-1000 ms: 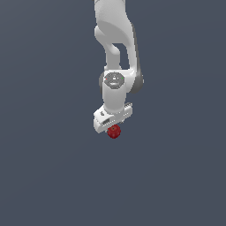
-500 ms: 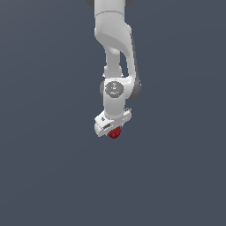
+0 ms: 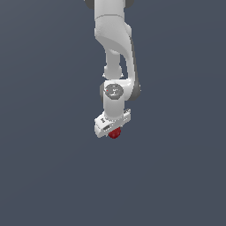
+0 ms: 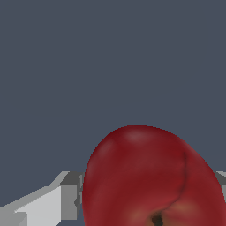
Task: Pick up the object and move it to a goal position.
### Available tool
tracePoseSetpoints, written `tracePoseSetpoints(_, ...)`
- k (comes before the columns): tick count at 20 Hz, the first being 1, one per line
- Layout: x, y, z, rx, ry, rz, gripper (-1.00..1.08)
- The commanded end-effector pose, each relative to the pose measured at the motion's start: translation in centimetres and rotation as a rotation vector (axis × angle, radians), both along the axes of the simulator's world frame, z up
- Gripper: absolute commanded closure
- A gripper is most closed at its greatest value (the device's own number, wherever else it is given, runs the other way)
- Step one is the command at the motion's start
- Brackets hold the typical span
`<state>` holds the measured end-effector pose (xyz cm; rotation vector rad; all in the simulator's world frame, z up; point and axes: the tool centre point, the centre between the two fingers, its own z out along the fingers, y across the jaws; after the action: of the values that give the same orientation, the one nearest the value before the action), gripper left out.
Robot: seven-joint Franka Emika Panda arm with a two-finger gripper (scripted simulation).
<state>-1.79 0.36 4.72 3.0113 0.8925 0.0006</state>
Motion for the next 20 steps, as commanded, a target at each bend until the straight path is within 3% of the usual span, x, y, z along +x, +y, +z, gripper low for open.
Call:
tracePoseSetpoints(1, 0.0, 0.1, -0.1, 0.001, 0.001, 0.001, 1.08)
tracePoseSetpoints(11, -0.4, 1.4, 0.5, 0.000, 0.000, 0.000, 1.08)
tracePoseSetpoints(20, -2.2, 8.7, 3.0, -0.001, 0.000, 0.001, 1.08)
